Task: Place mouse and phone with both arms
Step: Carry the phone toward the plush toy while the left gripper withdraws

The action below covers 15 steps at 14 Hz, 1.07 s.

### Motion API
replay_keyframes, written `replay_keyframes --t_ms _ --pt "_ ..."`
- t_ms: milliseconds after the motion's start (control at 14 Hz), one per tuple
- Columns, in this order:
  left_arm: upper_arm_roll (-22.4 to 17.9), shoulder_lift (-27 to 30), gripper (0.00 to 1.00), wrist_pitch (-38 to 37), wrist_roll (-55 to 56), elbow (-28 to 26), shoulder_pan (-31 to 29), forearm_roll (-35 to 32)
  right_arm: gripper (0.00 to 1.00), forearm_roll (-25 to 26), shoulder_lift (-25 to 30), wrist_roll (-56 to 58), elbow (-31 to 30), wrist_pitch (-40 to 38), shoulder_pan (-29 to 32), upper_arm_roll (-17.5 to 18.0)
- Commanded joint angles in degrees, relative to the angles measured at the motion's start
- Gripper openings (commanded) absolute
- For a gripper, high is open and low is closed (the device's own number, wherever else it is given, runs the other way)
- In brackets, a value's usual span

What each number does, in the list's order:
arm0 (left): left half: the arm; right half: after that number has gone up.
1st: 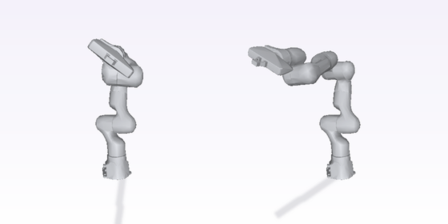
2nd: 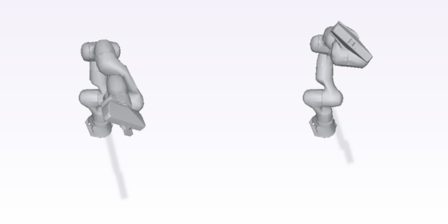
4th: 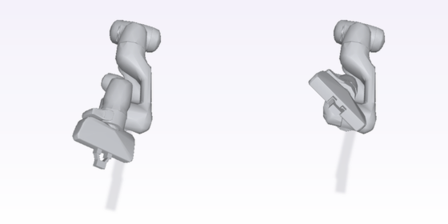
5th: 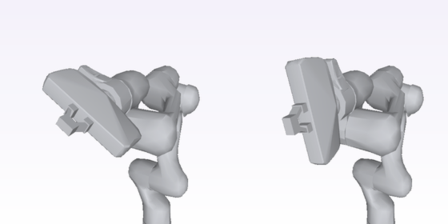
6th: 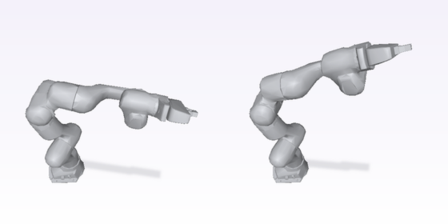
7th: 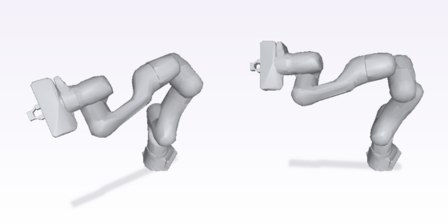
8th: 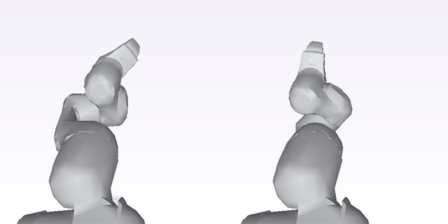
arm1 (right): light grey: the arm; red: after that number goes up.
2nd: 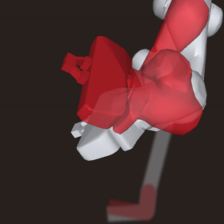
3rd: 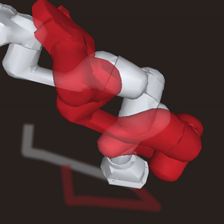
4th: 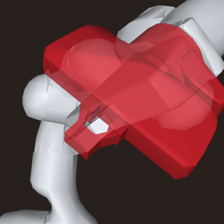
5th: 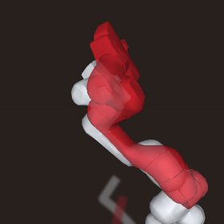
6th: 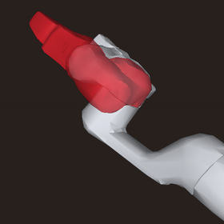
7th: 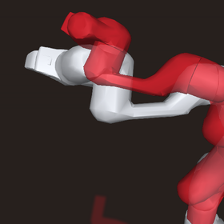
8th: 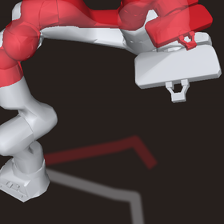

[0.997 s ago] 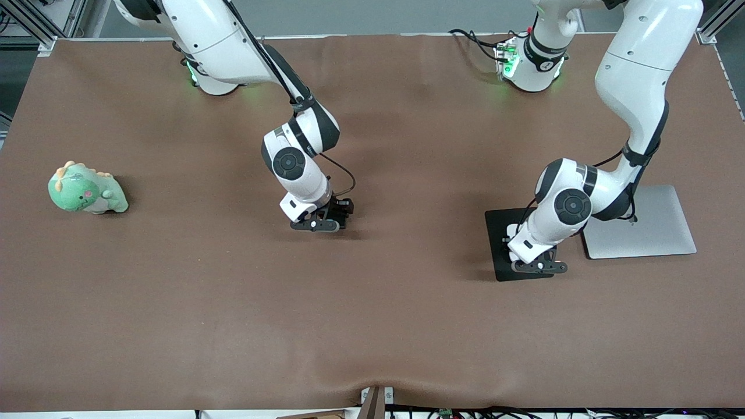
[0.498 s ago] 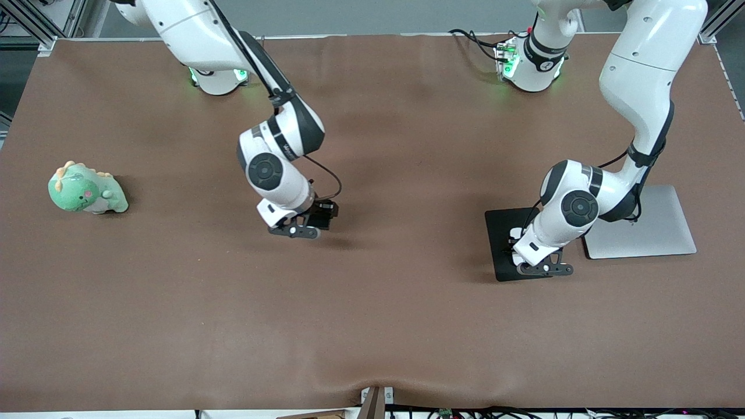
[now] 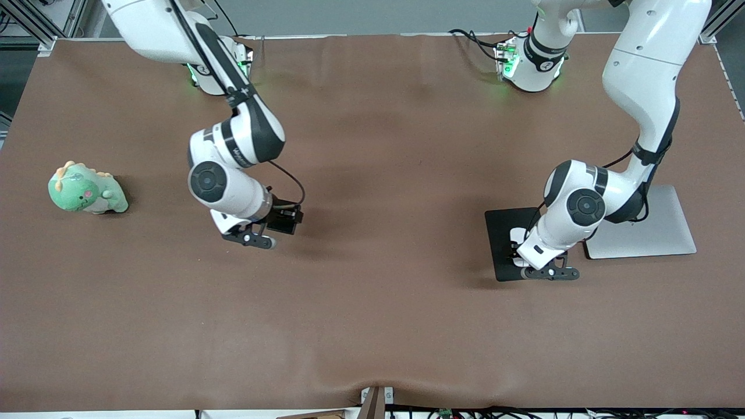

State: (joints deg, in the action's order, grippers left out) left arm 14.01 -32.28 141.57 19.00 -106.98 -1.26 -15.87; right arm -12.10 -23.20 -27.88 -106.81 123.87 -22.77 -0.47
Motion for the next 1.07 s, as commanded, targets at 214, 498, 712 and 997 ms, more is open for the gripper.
replay_keyframes --t_ms 214,498,712,997 --pt "0.76 11.61 1.00 -15.15 -0.81 -0.16 -1.29 -0.21 0.00 0.14 10.44 13.00 -8.66 -4.43 10.88 0.99" --pt "0.85 15.14 1.00 -28.50 -5.27 6.15 -2.26 4.78 0.00 0.14 13.44 21.01 -13.15 -4.34 17.39 0.99" --pt "0.50 15.32 1.00 -40.02 -7.93 15.55 -2.35 6.03 0.00 0.32 14.14 26.45 -15.53 -3.90 21.34 0.82" --pt "0.32 19.09 1.00 -47.34 -7.93 19.97 -2.43 8.30 0.00 2.24 13.97 36.65 -19.65 0.21 27.68 0.82"
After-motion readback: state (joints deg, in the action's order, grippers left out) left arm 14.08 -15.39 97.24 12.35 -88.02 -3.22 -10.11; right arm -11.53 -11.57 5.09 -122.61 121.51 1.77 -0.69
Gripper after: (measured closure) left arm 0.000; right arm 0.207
